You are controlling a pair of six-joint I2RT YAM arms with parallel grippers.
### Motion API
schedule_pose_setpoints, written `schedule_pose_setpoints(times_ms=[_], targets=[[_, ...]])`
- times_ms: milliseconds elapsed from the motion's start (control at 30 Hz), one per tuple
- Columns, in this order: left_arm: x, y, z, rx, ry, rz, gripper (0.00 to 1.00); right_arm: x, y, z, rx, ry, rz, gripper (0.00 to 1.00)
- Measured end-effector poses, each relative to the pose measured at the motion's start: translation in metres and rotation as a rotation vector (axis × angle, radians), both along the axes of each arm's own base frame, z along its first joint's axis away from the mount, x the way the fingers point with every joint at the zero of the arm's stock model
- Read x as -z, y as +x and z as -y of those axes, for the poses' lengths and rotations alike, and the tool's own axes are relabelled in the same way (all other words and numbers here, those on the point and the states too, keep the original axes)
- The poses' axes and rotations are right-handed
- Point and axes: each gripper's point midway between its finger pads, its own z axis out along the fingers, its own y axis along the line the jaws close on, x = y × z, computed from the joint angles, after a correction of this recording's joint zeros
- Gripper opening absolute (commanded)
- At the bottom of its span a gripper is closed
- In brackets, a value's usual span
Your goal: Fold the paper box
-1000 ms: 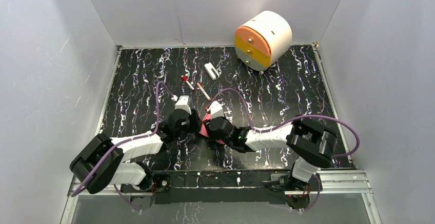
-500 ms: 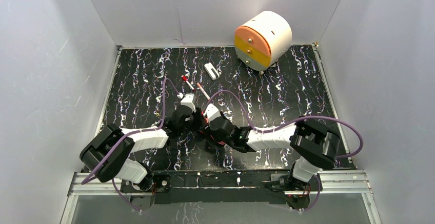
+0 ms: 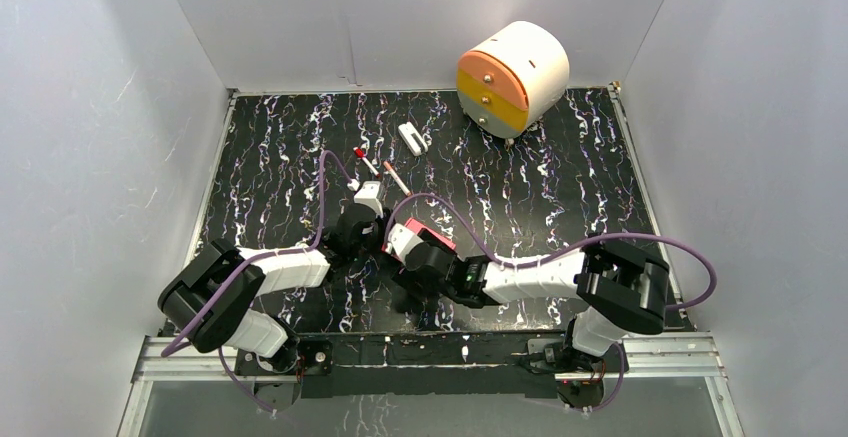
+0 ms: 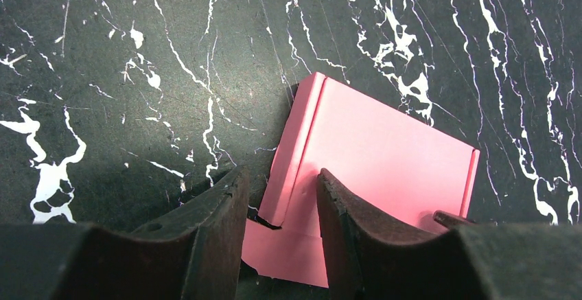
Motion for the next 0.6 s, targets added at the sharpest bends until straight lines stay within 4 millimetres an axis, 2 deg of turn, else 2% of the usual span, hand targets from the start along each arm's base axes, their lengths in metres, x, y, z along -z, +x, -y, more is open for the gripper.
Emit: schedule_pose_setpoints(times_ms=[233, 400, 467, 600], targets=[[0.0, 0.0, 0.0, 0.006, -0.003, -0.003, 0.38, 0.007, 0.009, 0.009, -0.015, -0.086, 0.12, 0.75], [0.0, -0.001, 0.001, 0.013, -0.007, -0.007, 0.38, 0.007, 0.011, 0.004, -0.024, -0.099, 0.196, 0.67], [0.0, -0.001, 0.002, 0.015, -0.008, -0.008, 0.38, 0.008, 0.011, 0.001, -0.022, -0.108, 0.23, 0.6], [0.0, -0.002, 0.002, 0.017, -0.011, -0.01, 0.39, 0.011, 0.012, 0.0, -0.013, -0.144, 0.297, 0.39]])
